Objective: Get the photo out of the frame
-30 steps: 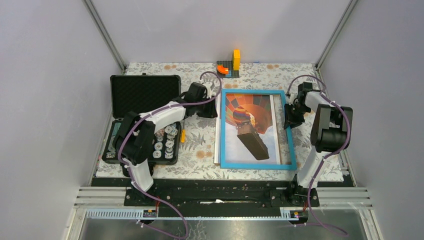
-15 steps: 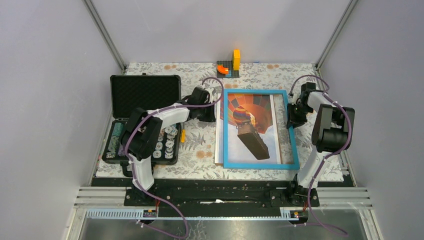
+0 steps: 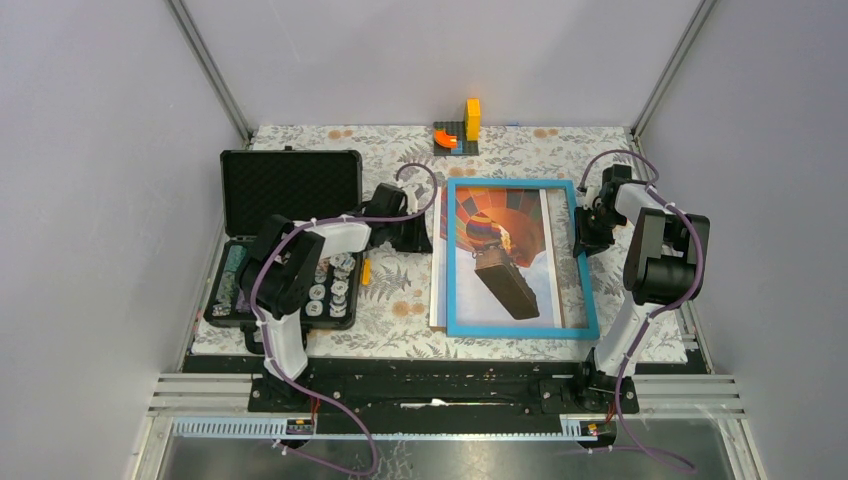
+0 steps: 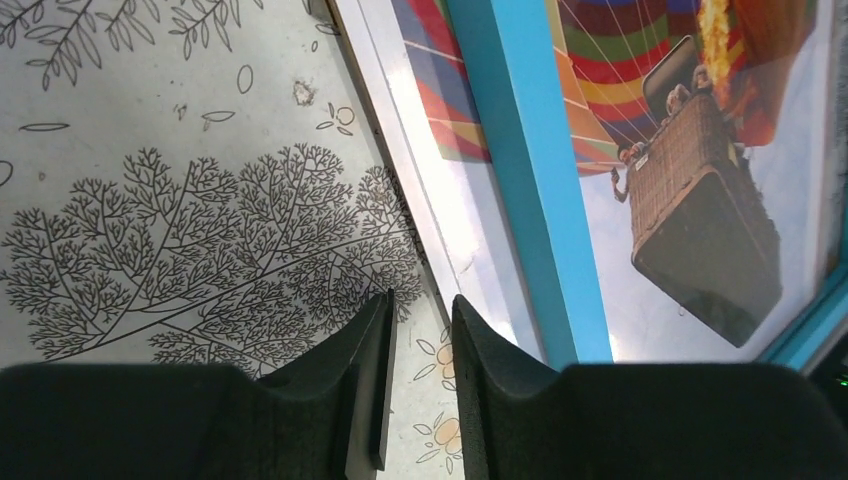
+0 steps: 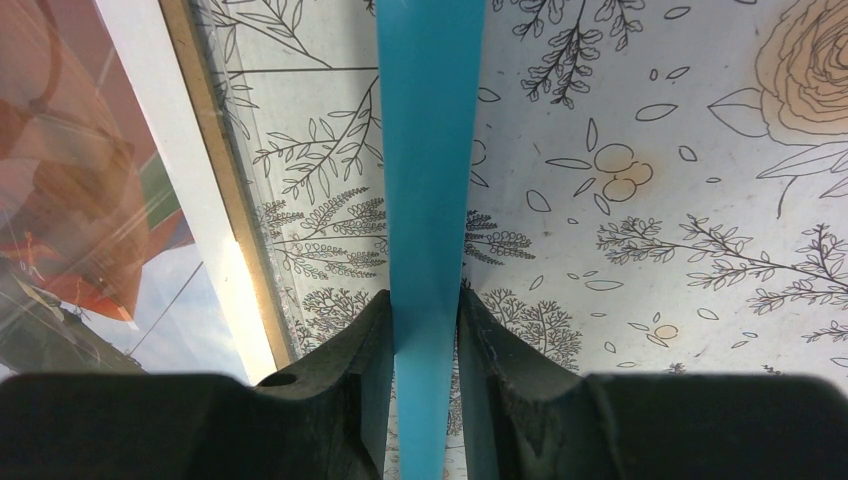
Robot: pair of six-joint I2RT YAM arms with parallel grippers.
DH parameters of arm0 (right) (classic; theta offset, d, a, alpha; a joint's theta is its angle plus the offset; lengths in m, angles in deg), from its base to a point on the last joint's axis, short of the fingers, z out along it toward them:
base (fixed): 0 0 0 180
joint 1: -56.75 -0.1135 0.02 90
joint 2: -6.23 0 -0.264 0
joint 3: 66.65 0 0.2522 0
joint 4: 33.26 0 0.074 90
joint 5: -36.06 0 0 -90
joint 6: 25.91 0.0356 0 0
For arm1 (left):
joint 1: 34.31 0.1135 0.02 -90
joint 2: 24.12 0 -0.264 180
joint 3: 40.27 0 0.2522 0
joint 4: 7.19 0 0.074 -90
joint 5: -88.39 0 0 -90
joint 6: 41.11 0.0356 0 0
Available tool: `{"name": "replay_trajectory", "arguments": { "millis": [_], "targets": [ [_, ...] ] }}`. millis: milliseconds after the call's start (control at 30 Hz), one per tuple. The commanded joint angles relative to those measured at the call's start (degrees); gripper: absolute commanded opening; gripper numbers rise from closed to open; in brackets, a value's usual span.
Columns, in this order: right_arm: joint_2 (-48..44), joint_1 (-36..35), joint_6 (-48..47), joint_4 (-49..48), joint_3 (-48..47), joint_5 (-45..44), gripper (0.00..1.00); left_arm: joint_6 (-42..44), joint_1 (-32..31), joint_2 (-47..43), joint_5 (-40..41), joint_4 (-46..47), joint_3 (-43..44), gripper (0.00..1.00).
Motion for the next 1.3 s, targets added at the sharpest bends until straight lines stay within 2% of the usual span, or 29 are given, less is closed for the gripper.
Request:
{"name": "replay_trajectory", "arguments": {
  "millis": [0,300,533,800,933,1067,1200,1267],
  "targets": [
    [0.80,0.97,-0.89,-2.57,1.10,-1.93,0.00,-2.09,1.50,-1.33,-6.93,4.34,-3.98,0.32],
    [0.72,0.97,-0.89,-2.58,1.30,-1.98,0.00,-5.00,2.27,2.43,-12.47,6.91,-4.63,0.29],
    [0.83,0.97,-0.81,-2.60,1.12,-1.85,0.00,-6.31,2.55,4.44,-13.05,7.36,-4.50,0.28],
    [0.82,0.97,-0.80,-2.58,1.19,-1.65,0.00,-6.50,2.83,4.85,-11.18,6.24,-3.89,0.21],
    [0.92,0.97,-0.72,-2.66,1.36,-1.48,0.00,-6.19,2.73,5.31,-8.71,4.57,-2.94,0.17],
    [1.10,0.97,-0.72,-2.71,1.49,-1.37,0.00,-3.60,1.40,5.16,-3.99,1.88,-1.42,0.08],
    [1.20,0.97,-0.72,-2.71,1.37,-1.43,0.00,-0.47,-1.46,4.43,3.62,-2.10,-0.02,0.00],
    [1.14,0.97,-0.86,-2.65,1.30,-1.87,0.00,1.13,-2.47,4.14,7.85,-4.33,0.70,0.00]
  ]
}}
